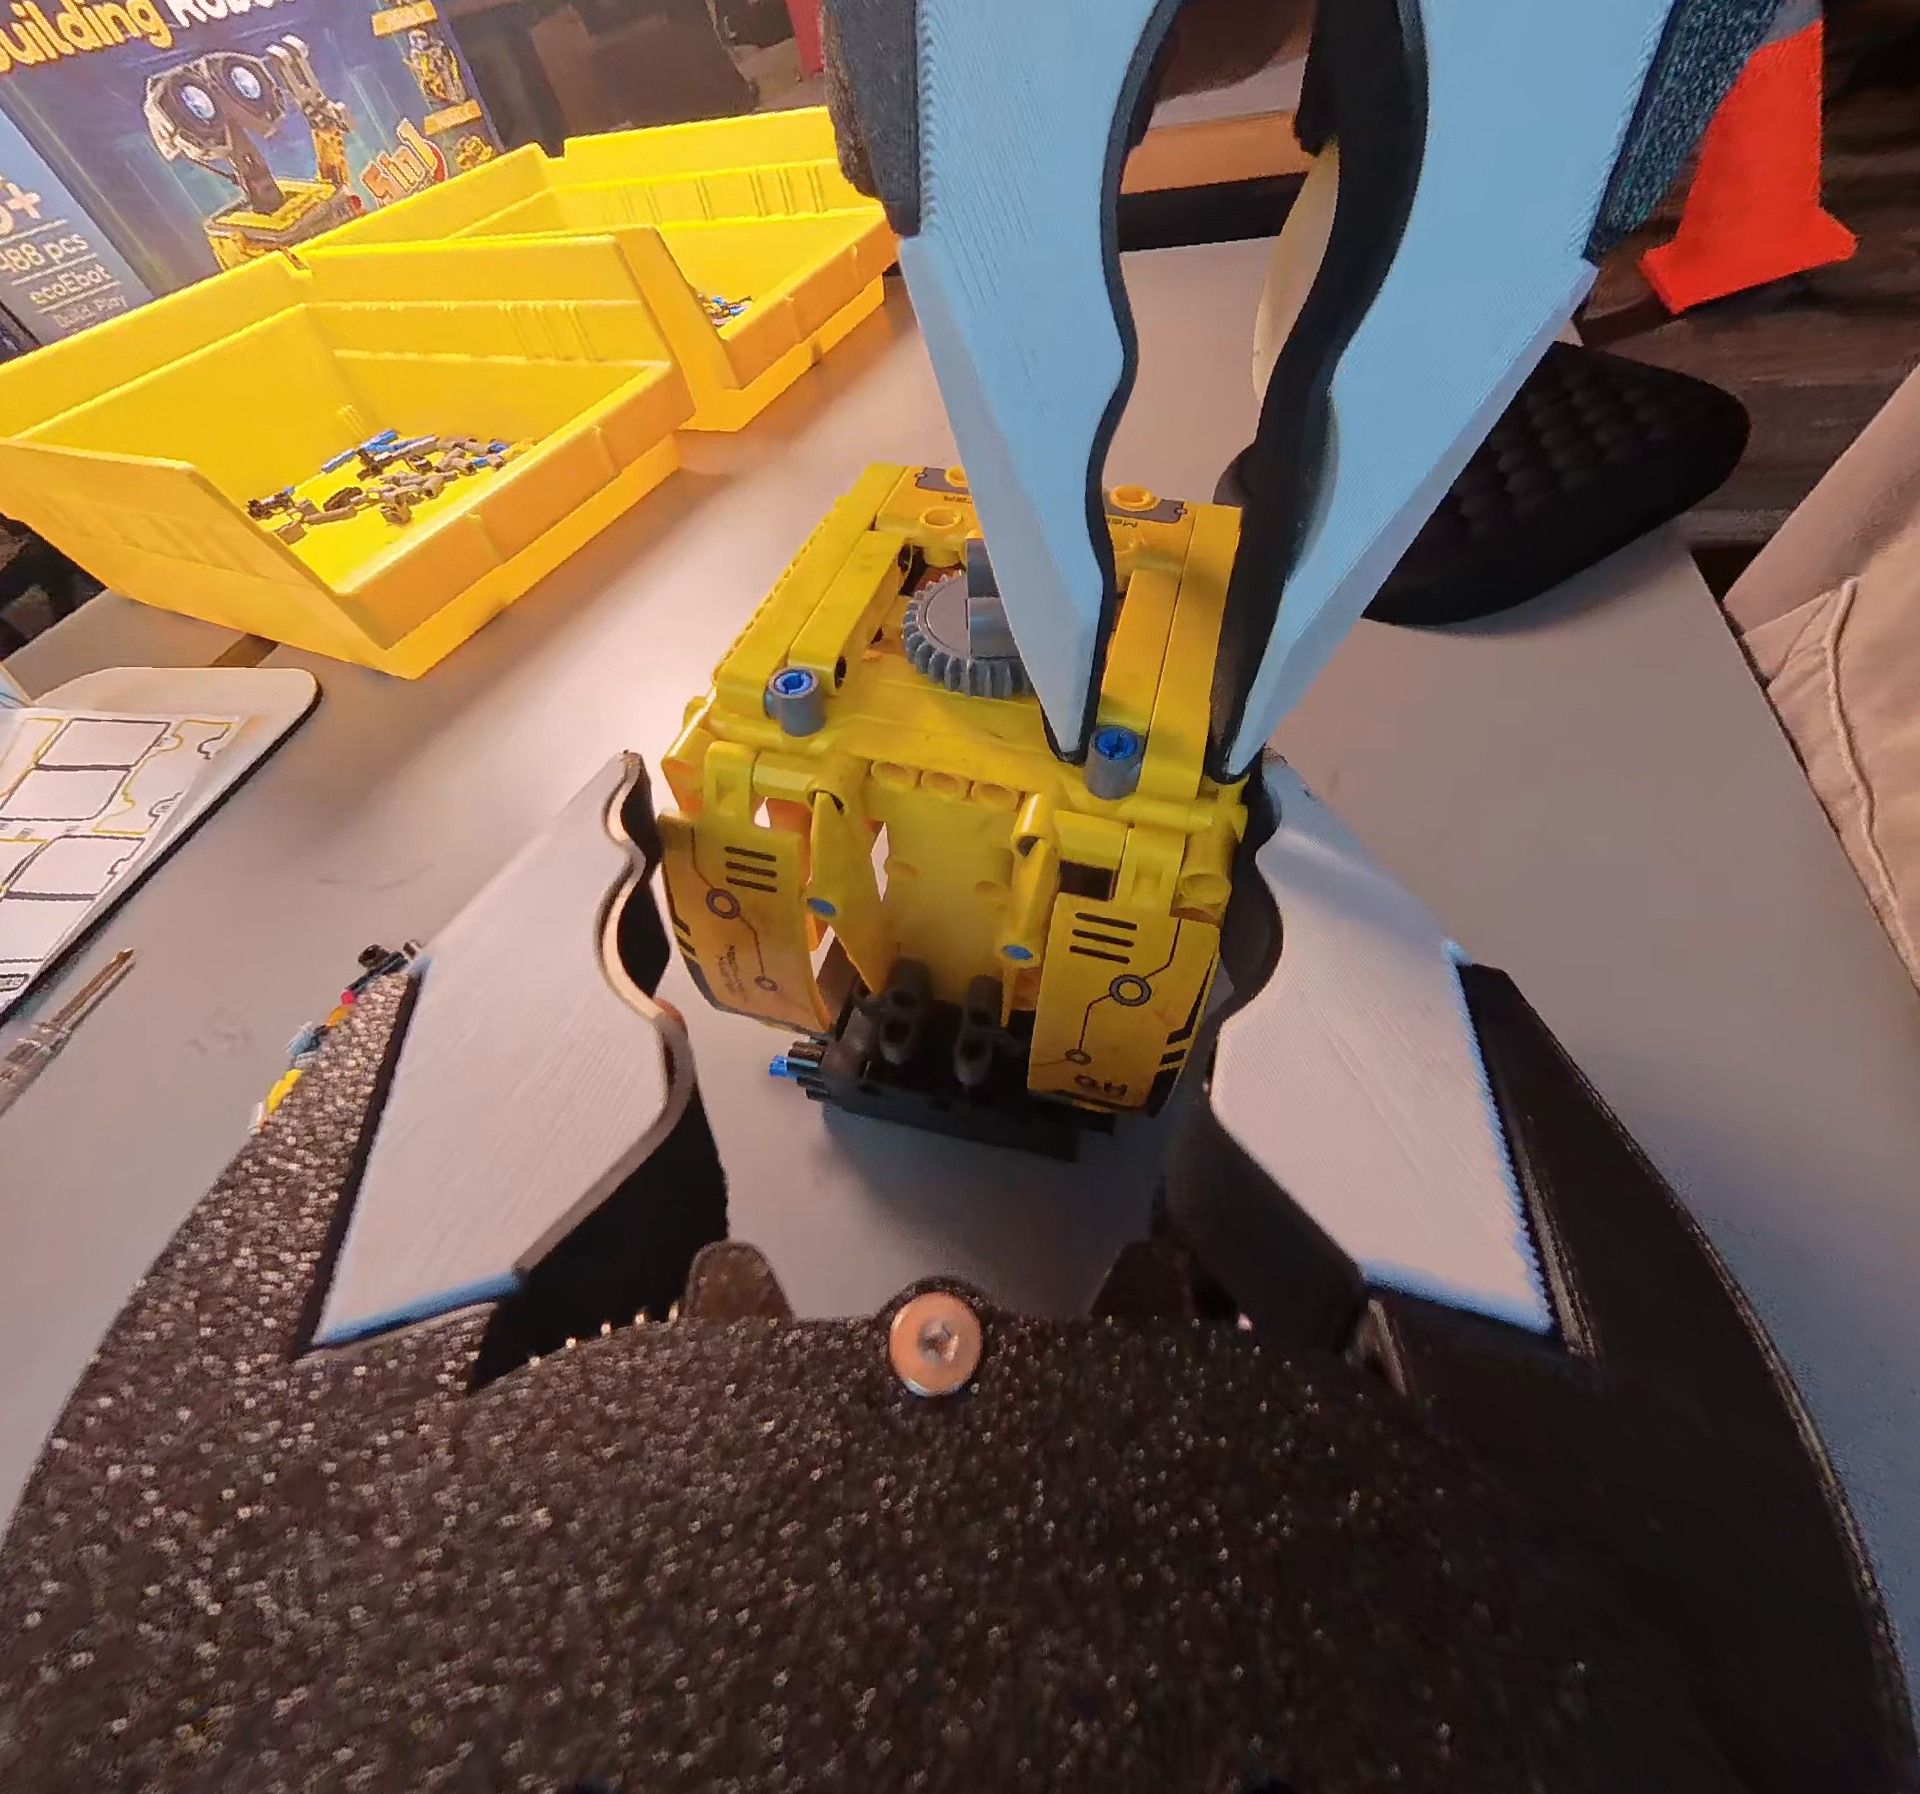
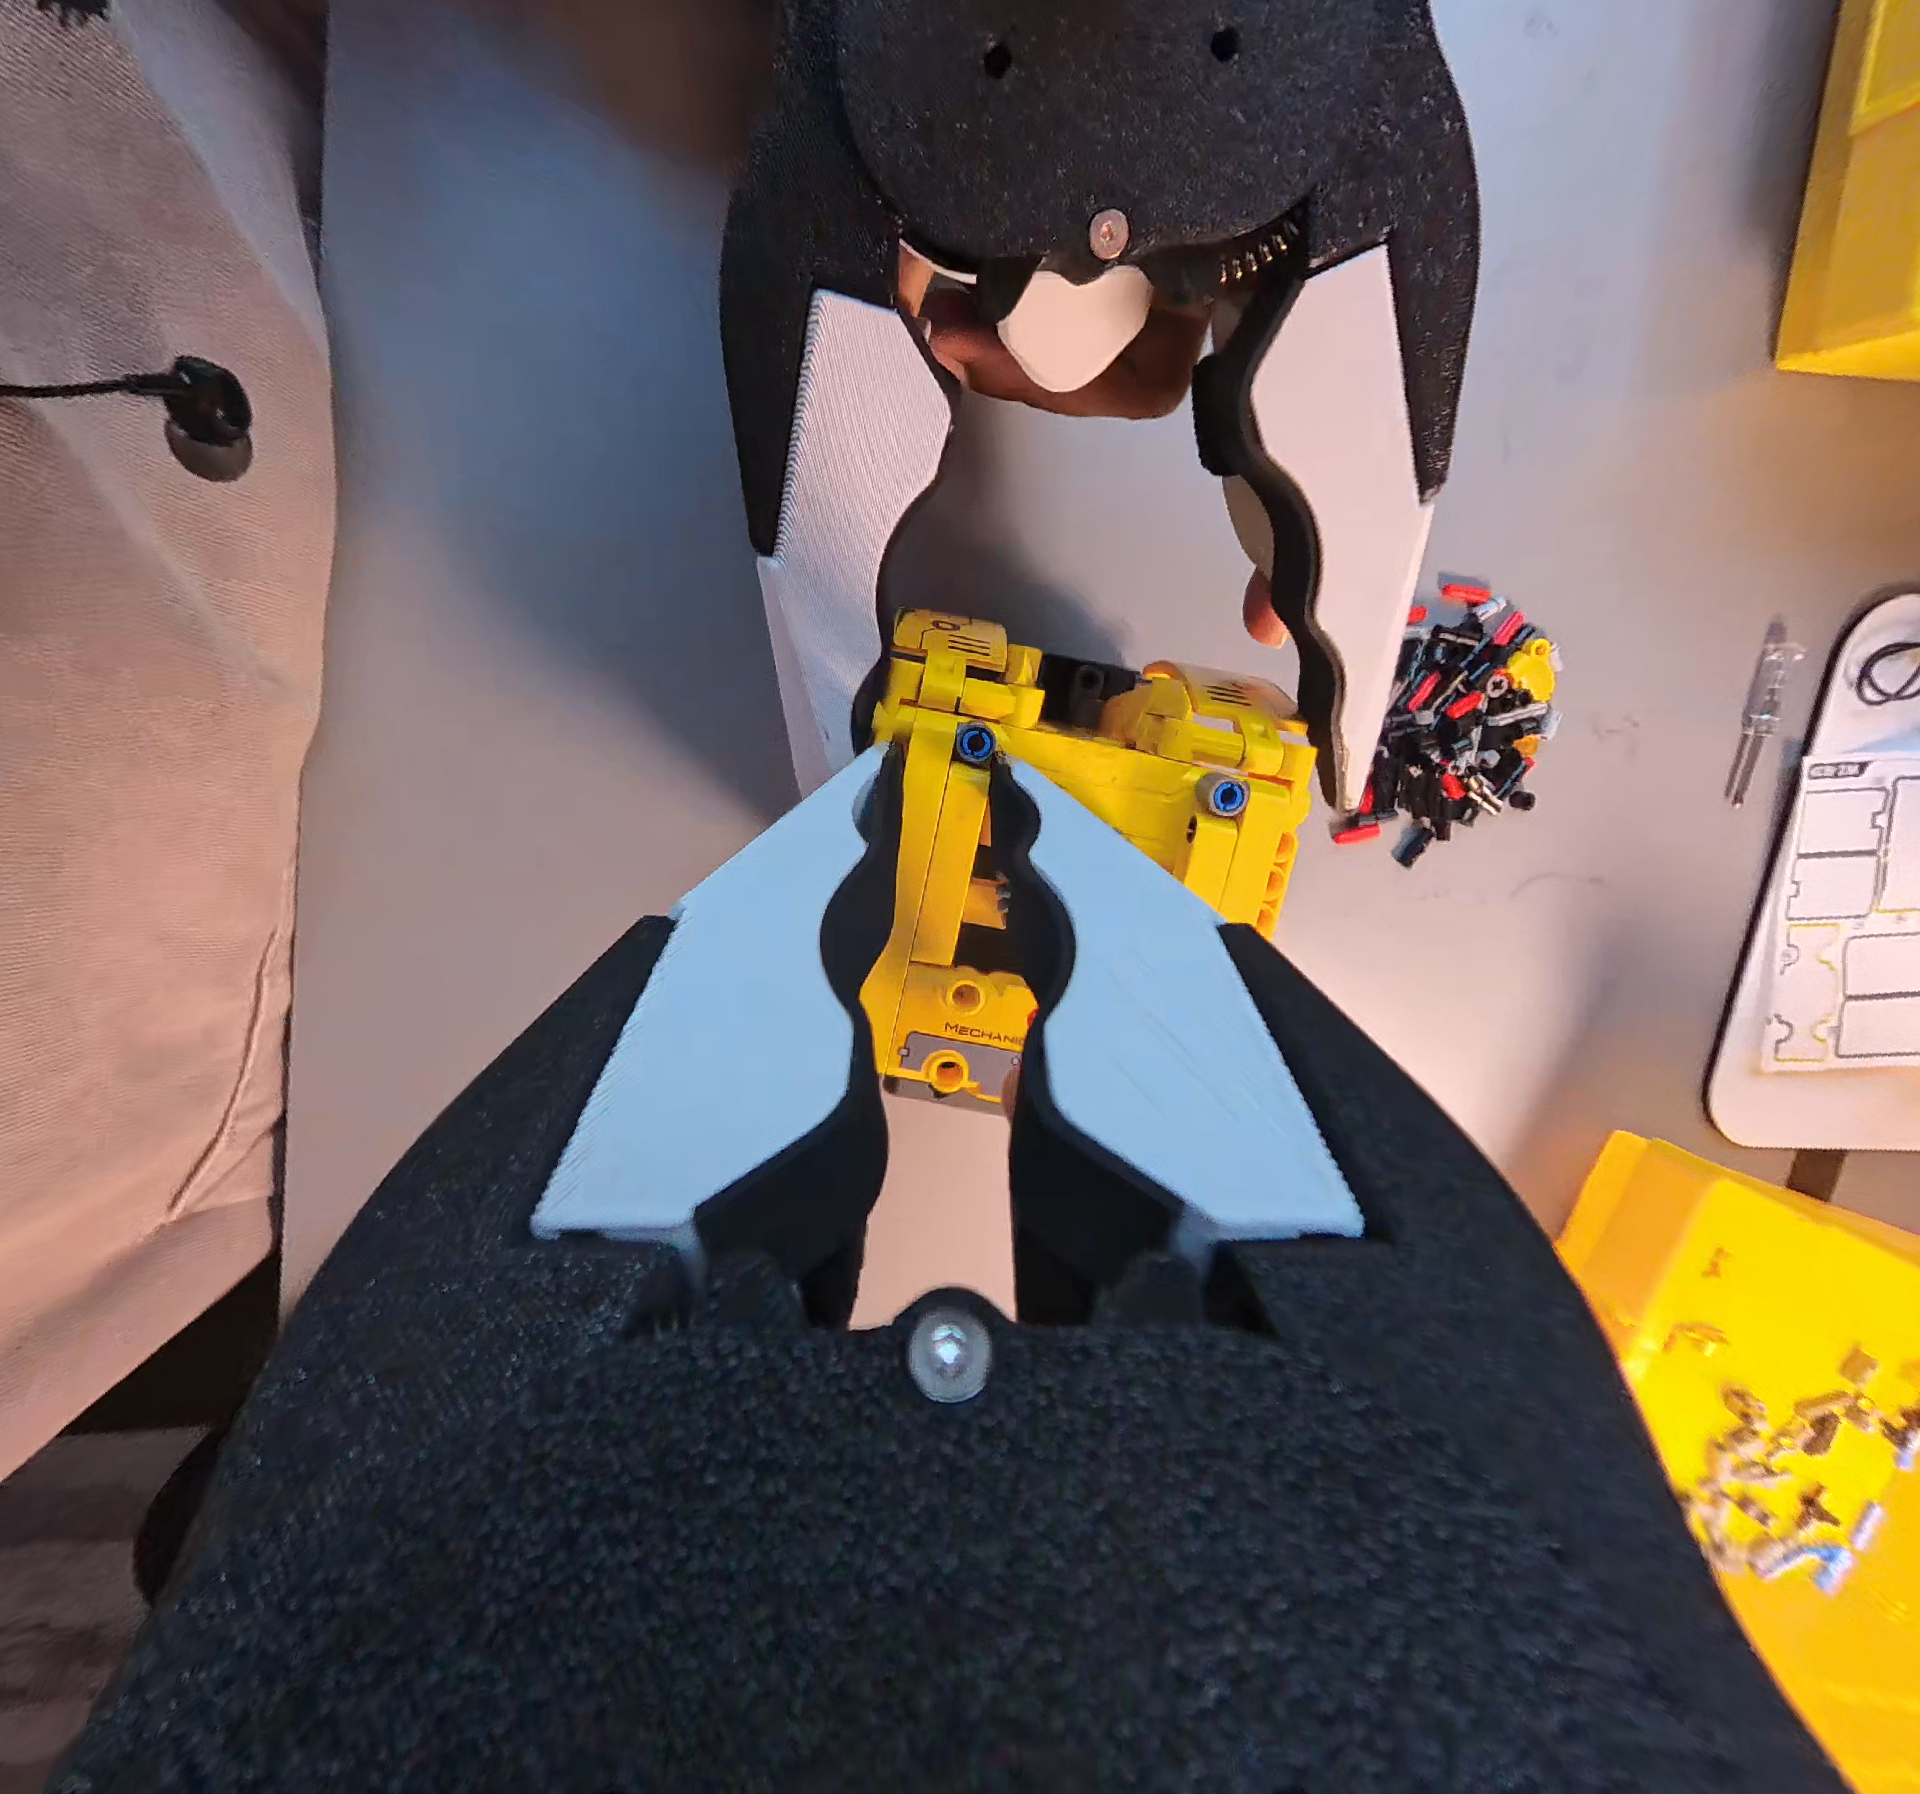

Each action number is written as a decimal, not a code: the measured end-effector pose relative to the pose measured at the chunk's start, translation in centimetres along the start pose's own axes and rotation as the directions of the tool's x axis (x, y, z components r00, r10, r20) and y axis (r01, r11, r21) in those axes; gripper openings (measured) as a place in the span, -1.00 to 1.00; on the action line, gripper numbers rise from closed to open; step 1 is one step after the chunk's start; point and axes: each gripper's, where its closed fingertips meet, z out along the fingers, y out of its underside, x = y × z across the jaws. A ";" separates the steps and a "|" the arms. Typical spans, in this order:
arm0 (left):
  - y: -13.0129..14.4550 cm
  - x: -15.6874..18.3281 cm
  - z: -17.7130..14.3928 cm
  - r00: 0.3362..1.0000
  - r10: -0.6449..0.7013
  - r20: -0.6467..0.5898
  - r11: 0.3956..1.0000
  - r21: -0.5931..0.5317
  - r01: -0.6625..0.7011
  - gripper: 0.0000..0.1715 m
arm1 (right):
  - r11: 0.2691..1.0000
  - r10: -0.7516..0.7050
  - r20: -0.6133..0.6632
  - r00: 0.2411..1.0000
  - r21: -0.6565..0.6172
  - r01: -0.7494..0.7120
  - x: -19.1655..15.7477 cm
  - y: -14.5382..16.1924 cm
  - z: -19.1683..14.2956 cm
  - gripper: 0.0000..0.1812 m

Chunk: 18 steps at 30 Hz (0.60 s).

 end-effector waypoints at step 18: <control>0.4 0.7 0.3 0.999 -0.029 -0.014 1.000 -0.007 0.028 0.24 | 0.901 0.261 -0.047 0.964 0.371 -0.226 0.0 -0.5 -2.1 -0.88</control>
